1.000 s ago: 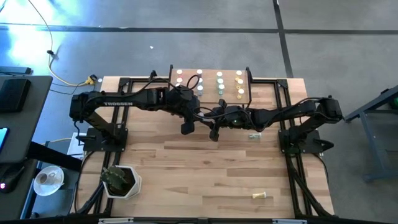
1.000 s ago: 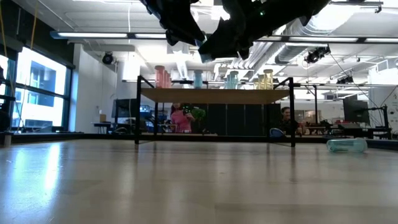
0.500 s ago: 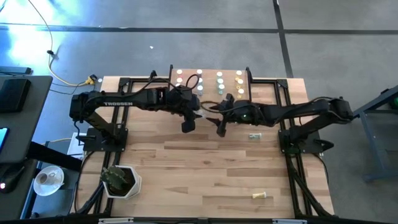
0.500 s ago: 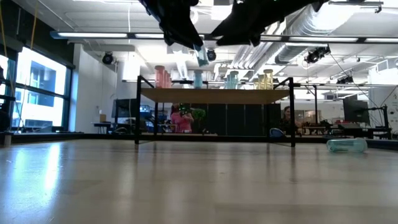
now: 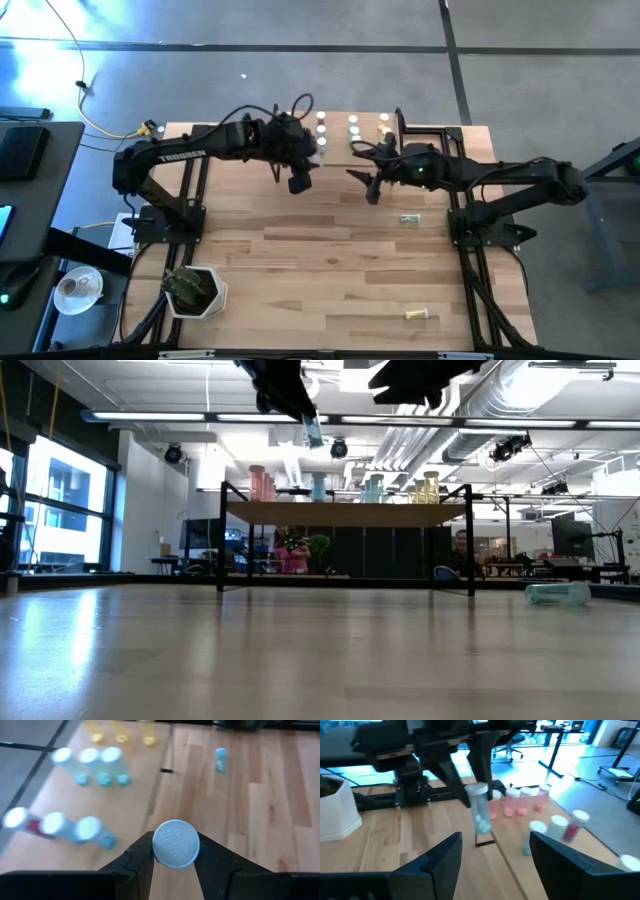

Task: Pick and place medicine bottles onto shelf by color
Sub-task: Put the blue pill bottle on the shelf aligned with the other blue pill bottles

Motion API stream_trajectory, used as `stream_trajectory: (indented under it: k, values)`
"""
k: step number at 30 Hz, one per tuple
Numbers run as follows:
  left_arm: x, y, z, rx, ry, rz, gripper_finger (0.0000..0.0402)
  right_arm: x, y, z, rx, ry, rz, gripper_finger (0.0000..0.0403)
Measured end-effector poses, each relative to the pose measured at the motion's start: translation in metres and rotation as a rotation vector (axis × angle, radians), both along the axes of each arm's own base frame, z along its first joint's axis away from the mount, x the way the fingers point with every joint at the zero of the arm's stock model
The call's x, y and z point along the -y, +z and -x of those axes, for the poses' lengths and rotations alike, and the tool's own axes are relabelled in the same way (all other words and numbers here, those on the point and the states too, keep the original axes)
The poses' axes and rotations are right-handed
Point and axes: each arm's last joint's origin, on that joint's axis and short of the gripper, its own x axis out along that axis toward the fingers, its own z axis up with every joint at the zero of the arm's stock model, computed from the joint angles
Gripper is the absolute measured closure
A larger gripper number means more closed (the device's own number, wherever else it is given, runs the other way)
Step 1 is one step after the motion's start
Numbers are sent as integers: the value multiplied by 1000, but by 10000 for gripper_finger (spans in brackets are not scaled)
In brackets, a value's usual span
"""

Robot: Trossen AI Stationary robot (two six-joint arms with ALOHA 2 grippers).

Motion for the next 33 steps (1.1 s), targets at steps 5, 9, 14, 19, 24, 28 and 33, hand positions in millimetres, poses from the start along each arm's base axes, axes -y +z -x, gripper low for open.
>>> stream_trajectory:
  k: [5,9,14,19,24,28,33]
  values:
    - [-13,13,7,7,30,-19,287,6,9,13,17,-29,-1,178]
    - [-22,25,14,19,53,-19,287,8,10,17,9,-42,-5,178]
    - [-31,40,20,48,69,-46,287,9,9,17,0,-46,-7,178]
    - [-34,57,27,60,79,-59,289,9,7,18,-14,-46,-9,178]
    - [-36,69,32,89,97,-67,296,9,7,18,-15,-46,-9,178]
    - [-35,68,32,86,83,-50,293,9,7,18,-15,-46,-10,178]
    - [-36,52,17,30,52,-6,293,9,7,18,-18,-47,-11,178]
